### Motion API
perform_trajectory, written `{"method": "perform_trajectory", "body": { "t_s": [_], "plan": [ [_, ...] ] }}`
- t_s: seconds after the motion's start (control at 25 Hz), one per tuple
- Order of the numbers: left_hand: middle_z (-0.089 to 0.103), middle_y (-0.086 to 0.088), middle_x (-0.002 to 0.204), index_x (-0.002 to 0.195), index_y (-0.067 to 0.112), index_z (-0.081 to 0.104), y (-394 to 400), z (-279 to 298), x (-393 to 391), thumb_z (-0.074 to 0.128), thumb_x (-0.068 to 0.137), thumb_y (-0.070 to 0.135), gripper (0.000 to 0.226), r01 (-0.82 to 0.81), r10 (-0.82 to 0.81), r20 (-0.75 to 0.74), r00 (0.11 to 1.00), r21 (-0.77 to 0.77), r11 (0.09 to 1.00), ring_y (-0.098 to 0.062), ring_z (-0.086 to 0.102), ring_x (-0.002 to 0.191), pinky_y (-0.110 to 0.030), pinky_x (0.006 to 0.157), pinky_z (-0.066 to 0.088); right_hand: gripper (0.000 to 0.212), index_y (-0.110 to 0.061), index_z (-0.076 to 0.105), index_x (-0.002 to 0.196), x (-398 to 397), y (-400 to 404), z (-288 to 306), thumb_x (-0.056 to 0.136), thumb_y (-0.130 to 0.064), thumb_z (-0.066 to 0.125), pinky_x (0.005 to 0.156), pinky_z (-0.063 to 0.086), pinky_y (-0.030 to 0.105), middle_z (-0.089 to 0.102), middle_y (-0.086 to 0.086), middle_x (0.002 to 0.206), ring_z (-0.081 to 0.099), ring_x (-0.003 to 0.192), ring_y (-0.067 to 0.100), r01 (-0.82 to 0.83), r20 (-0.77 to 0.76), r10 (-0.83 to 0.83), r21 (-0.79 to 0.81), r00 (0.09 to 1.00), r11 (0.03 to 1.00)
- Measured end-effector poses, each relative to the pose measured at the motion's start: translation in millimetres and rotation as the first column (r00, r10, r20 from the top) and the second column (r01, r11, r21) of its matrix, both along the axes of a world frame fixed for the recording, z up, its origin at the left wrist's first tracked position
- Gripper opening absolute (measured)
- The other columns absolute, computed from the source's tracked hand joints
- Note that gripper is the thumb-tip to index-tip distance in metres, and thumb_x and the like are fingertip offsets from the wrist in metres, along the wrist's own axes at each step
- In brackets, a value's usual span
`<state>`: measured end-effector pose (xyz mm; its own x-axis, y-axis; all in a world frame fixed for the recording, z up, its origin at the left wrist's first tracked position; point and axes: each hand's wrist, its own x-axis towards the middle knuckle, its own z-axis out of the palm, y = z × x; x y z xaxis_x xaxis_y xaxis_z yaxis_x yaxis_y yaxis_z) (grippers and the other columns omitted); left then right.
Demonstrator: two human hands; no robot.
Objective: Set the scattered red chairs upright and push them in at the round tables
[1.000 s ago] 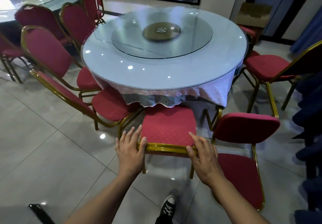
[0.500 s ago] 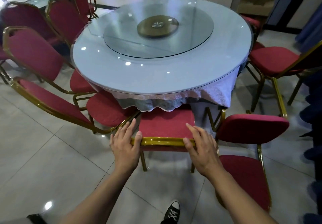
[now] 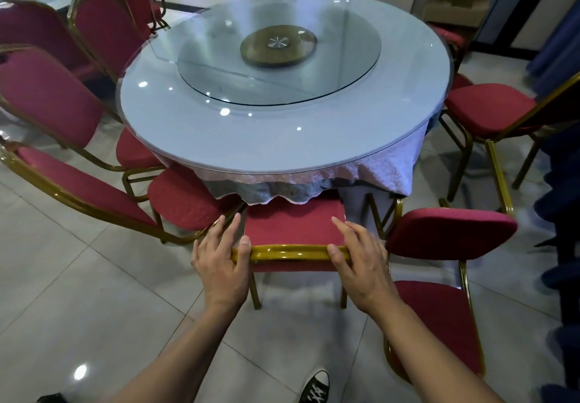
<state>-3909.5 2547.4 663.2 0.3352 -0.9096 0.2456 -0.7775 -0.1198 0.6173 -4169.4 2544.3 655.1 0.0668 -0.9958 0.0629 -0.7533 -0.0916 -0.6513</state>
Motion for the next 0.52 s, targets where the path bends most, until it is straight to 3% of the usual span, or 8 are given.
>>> {"method": "perform_trajectory", "body": {
  "t_s": [0.32, 0.52],
  "plan": [
    [0.046, -0.002, 0.153, 0.137, 0.035, 0.060, -9.4, 0.0, -21.3, 0.029, 0.096, 0.058, 0.056, -0.038, 0.038, -0.006, 0.999, -0.044, 0.998, -0.023, 0.041, 0.138, -0.057, 0.116, 0.023, 0.069, -0.043, 0.039, 0.151, -17.0, -20.6, -3.6, 0.093, -0.076, 0.022, 0.113, 0.030, 0.049, 0.042, -0.004, 0.147, 0.041, 0.136, 0.020, 0.035, 0.011, -0.035, -0.001, 0.999, 0.999],
    [0.045, 0.000, 0.154, 0.139, 0.038, 0.057, 0.6, -5.6, -15.9, 0.028, 0.096, 0.059, 0.057, -0.019, 0.020, 0.021, 1.000, -0.015, 1.000, -0.024, 0.040, 0.139, -0.055, 0.117, 0.021, 0.067, -0.045, 0.037, 0.152, -14.8, -6.3, -7.4, 0.094, -0.075, 0.021, 0.117, 0.026, 0.054, 0.041, -0.004, 0.146, 0.037, 0.140, 0.018, 0.008, 0.010, -0.008, 0.000, 1.000, 1.000]
  ]
}}
